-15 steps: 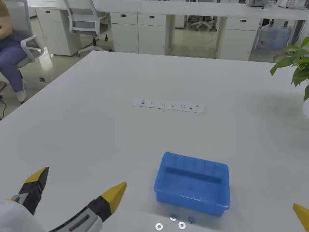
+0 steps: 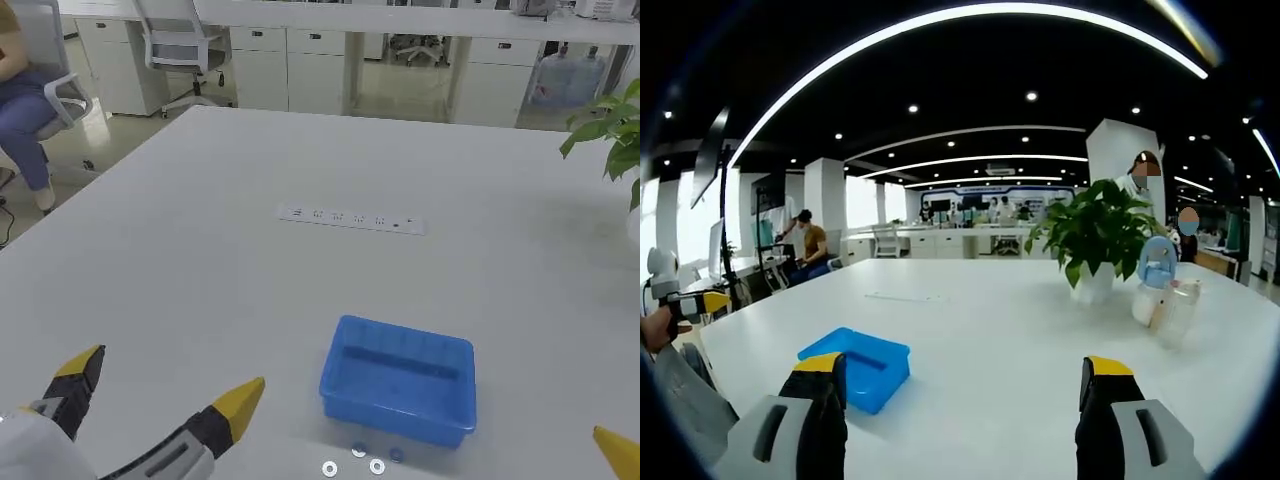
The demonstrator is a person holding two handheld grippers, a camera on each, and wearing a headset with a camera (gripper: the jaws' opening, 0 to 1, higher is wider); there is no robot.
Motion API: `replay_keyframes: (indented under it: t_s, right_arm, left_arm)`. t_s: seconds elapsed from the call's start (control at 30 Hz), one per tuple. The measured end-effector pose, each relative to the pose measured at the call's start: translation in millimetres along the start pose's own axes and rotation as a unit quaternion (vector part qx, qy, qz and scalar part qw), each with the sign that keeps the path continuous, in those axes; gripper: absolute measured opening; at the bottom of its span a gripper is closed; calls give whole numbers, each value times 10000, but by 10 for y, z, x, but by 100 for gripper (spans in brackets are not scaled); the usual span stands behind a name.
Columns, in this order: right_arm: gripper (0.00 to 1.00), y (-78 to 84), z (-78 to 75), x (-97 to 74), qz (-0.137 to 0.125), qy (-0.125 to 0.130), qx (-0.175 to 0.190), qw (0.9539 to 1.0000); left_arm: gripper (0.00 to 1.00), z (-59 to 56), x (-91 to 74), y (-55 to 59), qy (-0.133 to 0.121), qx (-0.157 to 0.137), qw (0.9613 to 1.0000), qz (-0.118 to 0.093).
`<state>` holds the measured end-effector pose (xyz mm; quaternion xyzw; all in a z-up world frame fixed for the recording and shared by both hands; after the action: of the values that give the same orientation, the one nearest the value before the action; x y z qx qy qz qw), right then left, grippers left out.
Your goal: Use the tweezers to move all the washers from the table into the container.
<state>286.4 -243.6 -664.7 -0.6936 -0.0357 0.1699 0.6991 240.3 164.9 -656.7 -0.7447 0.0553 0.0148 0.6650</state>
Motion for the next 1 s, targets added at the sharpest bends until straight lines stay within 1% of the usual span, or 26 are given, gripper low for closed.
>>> replay_keyframes:
  t_s: [0.27, 0.37, 0.47, 0.53, 0.57, 0.6, 0.63, 0.67, 0.73, 0.83, 1.0]
  right_arm:
    - [96, -3, -34, -12, -12, 107, 34, 9999]
    - [96, -4, -61, -23, -21, 181, 63, 9998]
    - [96, 2, -104, -31, -33, 257, 93, 9996]
    - [96, -7, -109, -39, -48, 290, 127, 9995]
    - [96, -2, -123, -40, -42, 316, 135, 9994]
    - [96, -2, -131, -44, -42, 343, 130, 9993]
    - [96, -8, -137, -49, -50, 373, 128, 9992]
    - [96, -6, -147, -54, -48, 401, 133, 9991]
    - [96, -11, -176, -63, -76, 454, 153, 9988]
    - [96, -16, -192, -77, -86, 520, 174, 9985]
    - [96, -4, -225, -84, -83, 571, 207, 9981]
  left_arm:
    - [99, -4, 5, 12, 9, 8, 10000, 32]
    - [96, -6, 2, 21, 21, 16, 10000, 56]
    - [97, -18, 0, -1, 46, -6, 10000, -15]
    - [98, -14, -3, 2, 37, -1, 10000, -3]
    - [99, -19, -5, -10, 47, -20, 10000, -44]
    - [99, -2, -11, -22, -22, 38, 10000, -80]
    - [99, 21, -16, -19, -96, 107, 9999, -65]
    - [99, 27, -21, -10, -124, 88, 9999, -34]
    - [99, 39, -24, -16, -138, 9, 9999, -65]
    - [99, 43, -26, -19, -131, -23, 9999, -76]
    - [99, 37, -23, -13, -124, 35, 9999, -51]
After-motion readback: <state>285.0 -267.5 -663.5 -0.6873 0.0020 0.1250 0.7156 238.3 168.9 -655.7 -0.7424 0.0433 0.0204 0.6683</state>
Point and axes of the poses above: the centre of the closed fingertips' face, and the gripper's own axes: x roughly forward along the fingers, z roughly to its left, y roughly out of its underside, the point moved 2 cm from there along -x, roughly backward along the fingers, and after that the axes turned 1 degree about -z, right-handed, at the moved point
